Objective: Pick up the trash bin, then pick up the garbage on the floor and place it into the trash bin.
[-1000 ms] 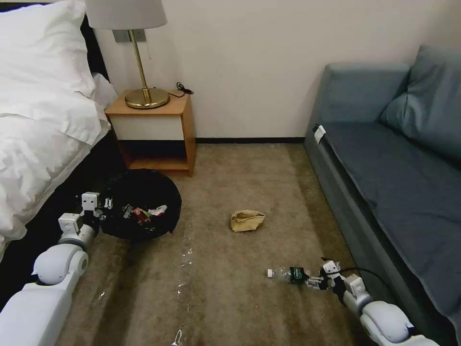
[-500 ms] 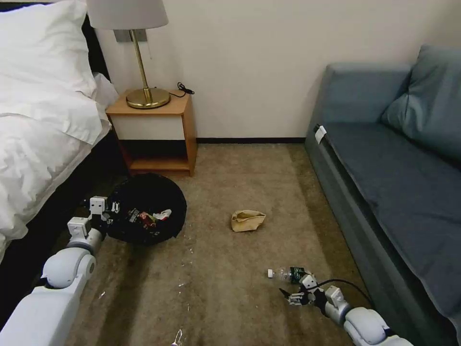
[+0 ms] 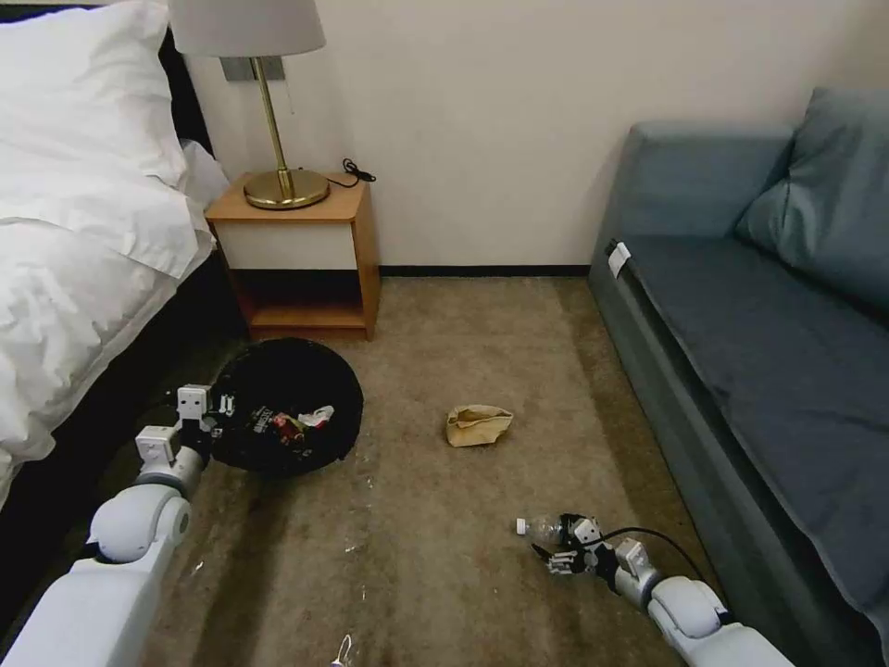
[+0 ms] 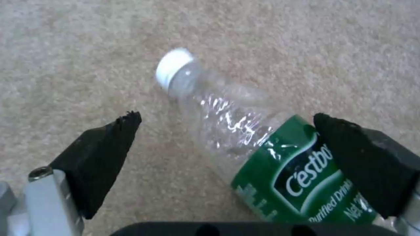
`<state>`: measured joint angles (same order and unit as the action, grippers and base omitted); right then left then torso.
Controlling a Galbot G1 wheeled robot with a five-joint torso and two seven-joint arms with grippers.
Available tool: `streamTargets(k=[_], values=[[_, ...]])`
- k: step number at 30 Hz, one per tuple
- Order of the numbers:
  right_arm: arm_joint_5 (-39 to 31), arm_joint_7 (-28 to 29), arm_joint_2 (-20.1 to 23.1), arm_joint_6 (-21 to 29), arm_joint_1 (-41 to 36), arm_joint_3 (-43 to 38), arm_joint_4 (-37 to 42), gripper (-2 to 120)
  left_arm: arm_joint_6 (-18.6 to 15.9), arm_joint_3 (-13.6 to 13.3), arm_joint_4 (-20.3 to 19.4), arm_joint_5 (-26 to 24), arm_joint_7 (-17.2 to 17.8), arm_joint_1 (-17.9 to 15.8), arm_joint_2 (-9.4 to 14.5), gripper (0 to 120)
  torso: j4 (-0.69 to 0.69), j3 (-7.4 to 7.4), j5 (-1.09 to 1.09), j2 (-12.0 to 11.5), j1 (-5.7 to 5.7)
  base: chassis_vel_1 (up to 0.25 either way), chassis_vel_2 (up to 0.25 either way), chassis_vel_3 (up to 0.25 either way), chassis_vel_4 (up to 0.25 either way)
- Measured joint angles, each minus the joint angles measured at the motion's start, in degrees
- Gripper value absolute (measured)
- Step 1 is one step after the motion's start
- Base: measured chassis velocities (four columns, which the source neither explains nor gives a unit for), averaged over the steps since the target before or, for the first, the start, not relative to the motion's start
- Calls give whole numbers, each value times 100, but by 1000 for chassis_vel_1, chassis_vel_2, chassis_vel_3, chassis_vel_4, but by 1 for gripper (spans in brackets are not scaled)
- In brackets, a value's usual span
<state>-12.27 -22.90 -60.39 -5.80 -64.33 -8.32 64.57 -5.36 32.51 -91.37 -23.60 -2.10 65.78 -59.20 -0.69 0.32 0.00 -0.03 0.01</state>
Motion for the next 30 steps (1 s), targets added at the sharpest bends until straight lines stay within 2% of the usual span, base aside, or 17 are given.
streamTargets(k=[5, 12, 15, 17, 20, 25, 30], values=[[75, -126, -94, 0, 35, -62, -227, 100, 22, -76, 67, -16, -7, -80, 0, 4, -1, 0, -1, 0, 0, 0, 0, 0, 0], [205, -217, -467, -202, 242, -64, -733, 100, 69, -69, 148, -47, -34, -100, 23, 4, -1, -1, -4, 0, -1, 0, 0, 0, 0], [213, -256, -619, -257, 347, -51, -903, 96, 90, -66, 188, -50, -47, -116, 24, 4, -2, -1, -5, 0, 0, 0, 0, 0, 0], [211, -279, -742, -286, 436, -18, -1009, 86, 103, -66, 225, -52, -58, -134, 11, 4, -1, -1, -4, 0, 0, 0, 0, 0, 0], [203, -296, -781, -295, 457, 2, -1033, 80, 109, -69, 240, -52, -62, -143, 5, 4, -1, -1, -3, 0, 0, 0, 0, 0, 0], [186, -347, -910, -330, 524, 19, -1132, 59, 113, -90, 280, -72, -69, -183, 0, 4, -1, -1, -3, 1, -1, 0, 0, 0, 0], [121, -343, -1000, -327, 585, 25, -1147, 48, 113, -107, 293, -97, -73, -211, 17, 4, 0, 0, 0, 0, 0, 0, 0, 0, 0]])
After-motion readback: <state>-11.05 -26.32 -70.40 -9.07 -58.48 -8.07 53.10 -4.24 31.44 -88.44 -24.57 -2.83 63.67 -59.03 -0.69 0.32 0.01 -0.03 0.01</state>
